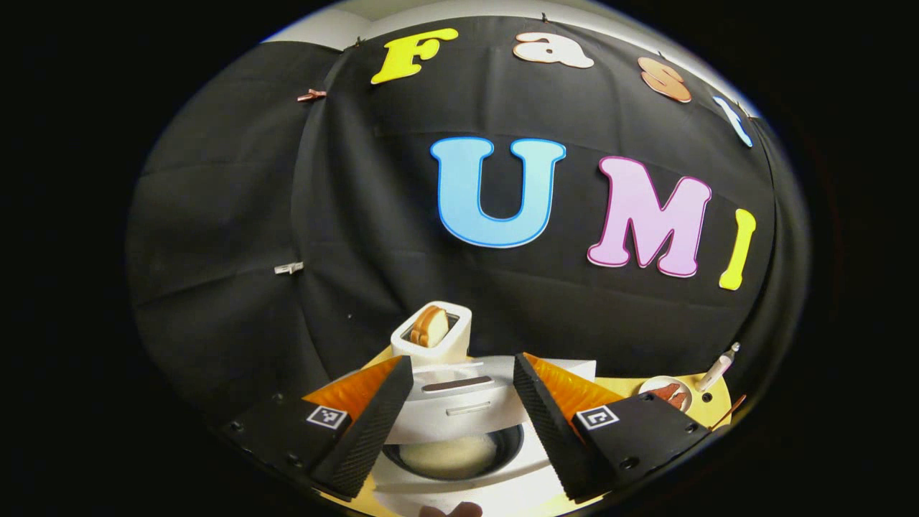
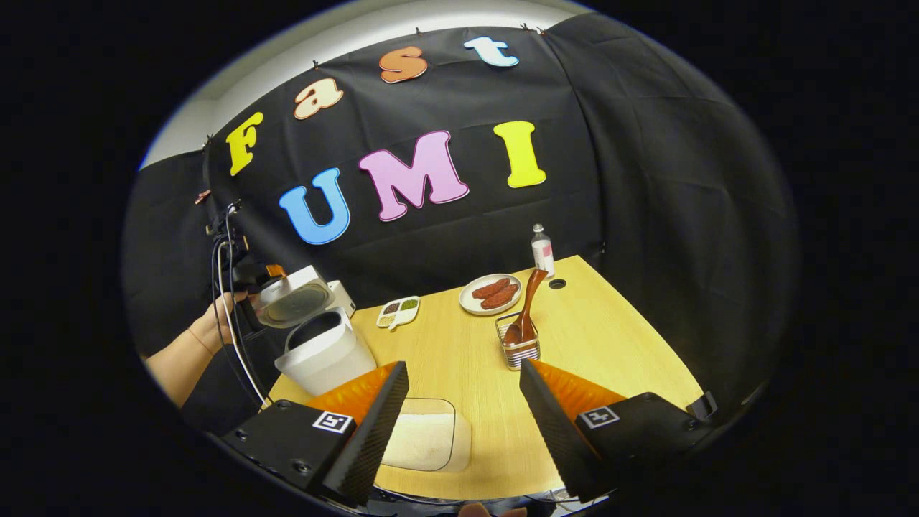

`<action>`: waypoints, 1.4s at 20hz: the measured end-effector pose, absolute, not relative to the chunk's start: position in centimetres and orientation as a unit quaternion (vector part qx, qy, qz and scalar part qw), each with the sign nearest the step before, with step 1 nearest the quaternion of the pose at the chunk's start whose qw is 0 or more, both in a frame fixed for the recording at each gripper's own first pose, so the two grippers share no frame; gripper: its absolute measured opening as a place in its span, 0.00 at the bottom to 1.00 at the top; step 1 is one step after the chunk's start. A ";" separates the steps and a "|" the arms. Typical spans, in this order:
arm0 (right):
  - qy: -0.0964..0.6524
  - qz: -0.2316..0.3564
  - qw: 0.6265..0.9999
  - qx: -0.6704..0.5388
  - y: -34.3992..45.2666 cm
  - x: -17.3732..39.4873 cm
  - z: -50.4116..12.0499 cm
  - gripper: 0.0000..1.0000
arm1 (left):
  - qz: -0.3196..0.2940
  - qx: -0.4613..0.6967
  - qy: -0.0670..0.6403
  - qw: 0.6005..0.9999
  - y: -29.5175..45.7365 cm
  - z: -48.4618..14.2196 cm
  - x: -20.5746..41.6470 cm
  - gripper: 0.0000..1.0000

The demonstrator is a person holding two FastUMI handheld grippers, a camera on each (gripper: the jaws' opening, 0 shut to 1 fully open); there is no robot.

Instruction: Close the left gripper, press the button to open the rice cooker; take a wooden spoon from the chopstick holder with the right hand, scoop a spoonful of rice and pour it into the rice cooker, then put the wooden spoon back into the chopstick holder.

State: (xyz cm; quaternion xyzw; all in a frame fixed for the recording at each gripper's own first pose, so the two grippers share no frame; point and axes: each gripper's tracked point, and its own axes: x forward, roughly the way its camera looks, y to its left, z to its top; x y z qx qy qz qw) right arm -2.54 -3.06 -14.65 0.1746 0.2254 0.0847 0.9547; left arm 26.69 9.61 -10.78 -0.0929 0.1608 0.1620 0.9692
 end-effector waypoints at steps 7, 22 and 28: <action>0.239 0.087 0.952 0.168 -4.7 -3.1 -15.9 0.98 | 0.179 -0.081 0.222 0.955 6.9 -18.7 24.6 0.98; 0.248 0.102 0.947 0.176 -3.9 -4.8 -16.6 0.98 | 0.189 -0.062 0.244 0.949 5.4 -24.6 22.4 1.00; 0.237 0.107 0.949 0.178 -3.6 -4.8 -16.1 0.98 | 0.178 -0.065 0.235 0.953 5.5 -24.0 22.4 1.00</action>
